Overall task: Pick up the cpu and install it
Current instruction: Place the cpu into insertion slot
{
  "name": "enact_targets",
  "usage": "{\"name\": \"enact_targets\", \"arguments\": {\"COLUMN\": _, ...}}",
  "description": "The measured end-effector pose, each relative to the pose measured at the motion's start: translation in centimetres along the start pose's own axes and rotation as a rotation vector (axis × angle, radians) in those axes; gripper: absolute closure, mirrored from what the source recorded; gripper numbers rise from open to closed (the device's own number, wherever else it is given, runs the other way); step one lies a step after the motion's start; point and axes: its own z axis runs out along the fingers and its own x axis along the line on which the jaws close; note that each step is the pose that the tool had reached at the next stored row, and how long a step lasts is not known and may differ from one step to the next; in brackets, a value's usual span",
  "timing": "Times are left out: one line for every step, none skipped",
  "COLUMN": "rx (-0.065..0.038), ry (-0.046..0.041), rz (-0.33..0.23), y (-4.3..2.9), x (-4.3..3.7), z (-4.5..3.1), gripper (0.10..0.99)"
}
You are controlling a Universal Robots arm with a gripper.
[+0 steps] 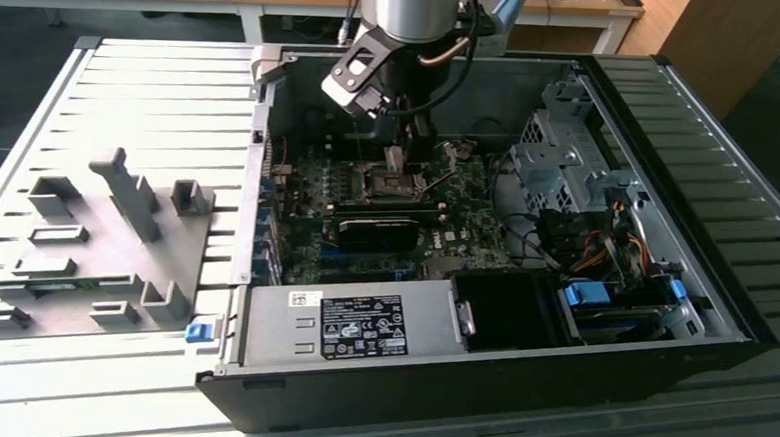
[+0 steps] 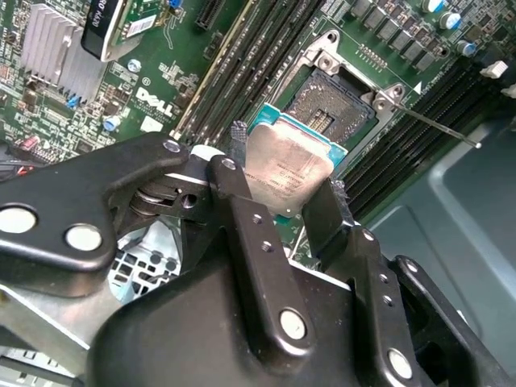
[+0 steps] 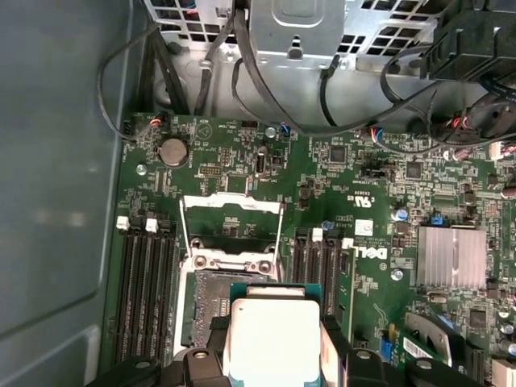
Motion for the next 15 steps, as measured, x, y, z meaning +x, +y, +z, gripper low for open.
{"name": "enact_targets", "arguments": {"rx": 0.0, "ry": -0.0002, "rz": 0.0, "y": -0.01, "x": 0.04, "z": 0.07, "gripper": 0.557}}
{"name": "enact_targets", "arguments": {"rx": 0.0, "ry": -0.0003, "rz": 0.0, "y": -0.01, "x": 0.11, "z": 0.16, "gripper": 0.557}}
{"name": "enact_targets", "arguments": {"rx": 0.0, "ry": -0.0001, "rz": 0.001, "y": -0.02, "x": 0.18, "z": 0.27, "gripper": 0.557}}
{"name": "enact_targets", "arguments": {"rx": 0.0, "ry": -0.0002, "rz": 0.001, "y": -0.02, "x": 0.24, "z": 0.39, "gripper": 0.557}}
{"name": "enact_targets", "arguments": {"rx": 0.0, "ry": -0.0003, "rz": 0.002, "y": -0.03, "x": 0.32, "z": 0.52, "gripper": 0.557}}
{"name": "enact_targets", "arguments": {"rx": 0.0, "ry": -0.0003, "rz": 0.002, "y": -0.03, "x": 0.39, "z": 0.66, "gripper": 0.557}}
{"name": "enact_targets", "arguments": {"rx": 0.0, "ry": -0.0003, "rz": 0.002, "y": -0.04, "x": 0.44, "z": 0.78, "gripper": 0.557}}
{"name": "enact_targets", "arguments": {"rx": 0.0, "ry": -0.0001, "rz": 0.002, "y": -0.04, "x": 0.46, "z": 0.9, "gripper": 0.557}}
{"name": "enact_targets", "arguments": {"rx": 0.0, "ry": -0.0002, "rz": 0.003, "y": -0.05, "x": 0.47, "z": 0.98, "gripper": 0.557}}
{"name": "enact_targets", "arguments": {"rx": 0.0, "ry": -0.0002, "rz": 0.003, "y": -0.05, "x": 0.47, "z": 1.04, "gripper": 0.557}}
{"name": "enact_targets", "arguments": {"rx": 0.0, "ry": -0.0003, "rz": 0.003, "y": -0.06, "x": 0.47, "z": 1.09, "gripper": 0.557}}
{"name": "enact_targets", "arguments": {"rx": 0.0, "ry": -0.0003, "rz": 0.003, "y": -0.07, "x": 0.47, "z": 1.14, "gripper": 0.557}}
{"name": "enact_targets", "arguments": {"rx": 0.0, "ry": -0.0003, "rz": 0.003, "y": -0.07, "x": 0.48, "z": 1.19, "gripper": 0.557}}
{"name": "enact_targets", "arguments": {"rx": 0.0, "ry": -0.0004, "rz": 0.003, "y": -0.07, "x": 0.47, "z": 1.24, "gripper": 0.557}}
{"name": "enact_targets", "arguments": {"rx": 0.0, "ry": -0.0003, "rz": 0.003, "y": -0.08, "x": 0.47, "z": 1.28, "gripper": 0.557}}
